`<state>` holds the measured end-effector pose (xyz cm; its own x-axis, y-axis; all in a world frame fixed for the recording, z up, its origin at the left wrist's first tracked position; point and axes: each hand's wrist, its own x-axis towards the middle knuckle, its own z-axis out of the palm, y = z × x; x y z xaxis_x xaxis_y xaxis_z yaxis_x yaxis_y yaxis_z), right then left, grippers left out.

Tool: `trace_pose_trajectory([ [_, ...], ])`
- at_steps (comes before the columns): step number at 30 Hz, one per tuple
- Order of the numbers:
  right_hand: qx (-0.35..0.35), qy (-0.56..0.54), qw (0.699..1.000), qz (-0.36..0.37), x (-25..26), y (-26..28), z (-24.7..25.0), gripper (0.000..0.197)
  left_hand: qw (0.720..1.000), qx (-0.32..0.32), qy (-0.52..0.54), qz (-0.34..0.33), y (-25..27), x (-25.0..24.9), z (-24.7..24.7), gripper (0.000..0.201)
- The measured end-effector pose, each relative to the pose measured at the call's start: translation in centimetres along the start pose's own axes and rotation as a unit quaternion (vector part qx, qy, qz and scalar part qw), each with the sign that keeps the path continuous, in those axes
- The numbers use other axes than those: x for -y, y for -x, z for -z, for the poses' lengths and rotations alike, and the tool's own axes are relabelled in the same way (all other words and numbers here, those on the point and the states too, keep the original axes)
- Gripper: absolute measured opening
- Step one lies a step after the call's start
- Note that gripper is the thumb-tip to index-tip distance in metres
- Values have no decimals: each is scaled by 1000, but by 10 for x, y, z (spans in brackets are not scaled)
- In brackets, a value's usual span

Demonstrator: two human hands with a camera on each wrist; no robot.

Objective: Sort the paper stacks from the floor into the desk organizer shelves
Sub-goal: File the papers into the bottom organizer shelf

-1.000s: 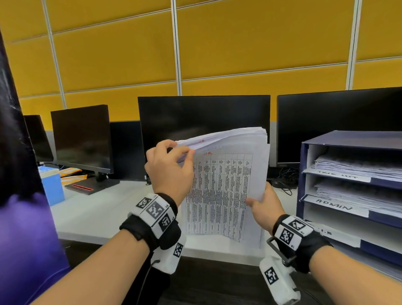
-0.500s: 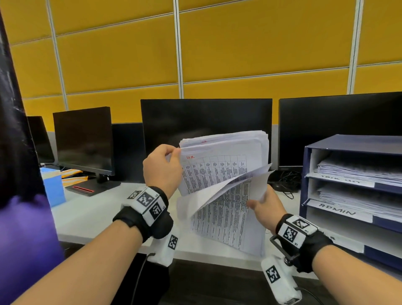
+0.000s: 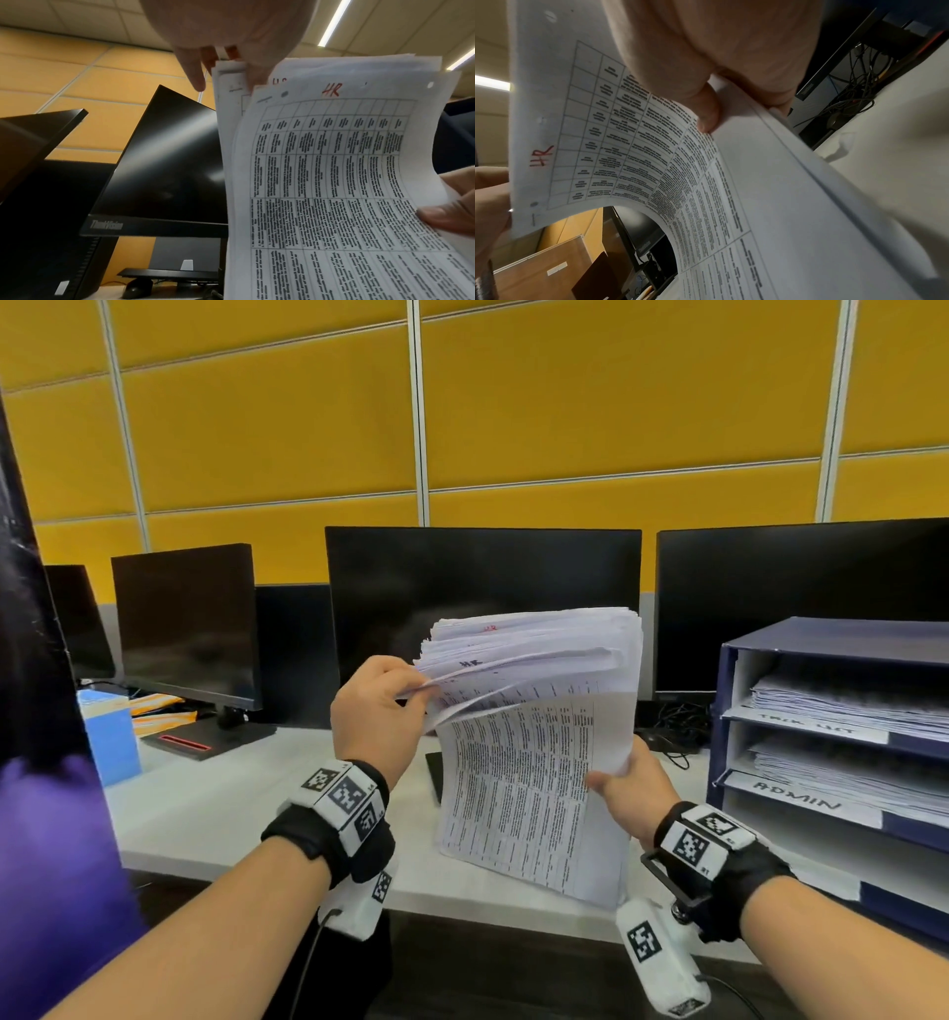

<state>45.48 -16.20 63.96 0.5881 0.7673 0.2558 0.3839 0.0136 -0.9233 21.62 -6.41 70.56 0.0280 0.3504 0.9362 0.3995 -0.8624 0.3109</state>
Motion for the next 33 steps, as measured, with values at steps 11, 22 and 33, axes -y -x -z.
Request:
trace_pose_trajectory([
  [11,5,4,1000,21,-16,-13,-1,40,975,65,108,183,-2,-6,0,21],
  [22,6,-48,999,19,2,8,2,42,931,86,217,280,12,26,-21,21],
  [33,8,-42,999,34,4,8,2,37,901,38,283,328,-1,38,-34,12],
])
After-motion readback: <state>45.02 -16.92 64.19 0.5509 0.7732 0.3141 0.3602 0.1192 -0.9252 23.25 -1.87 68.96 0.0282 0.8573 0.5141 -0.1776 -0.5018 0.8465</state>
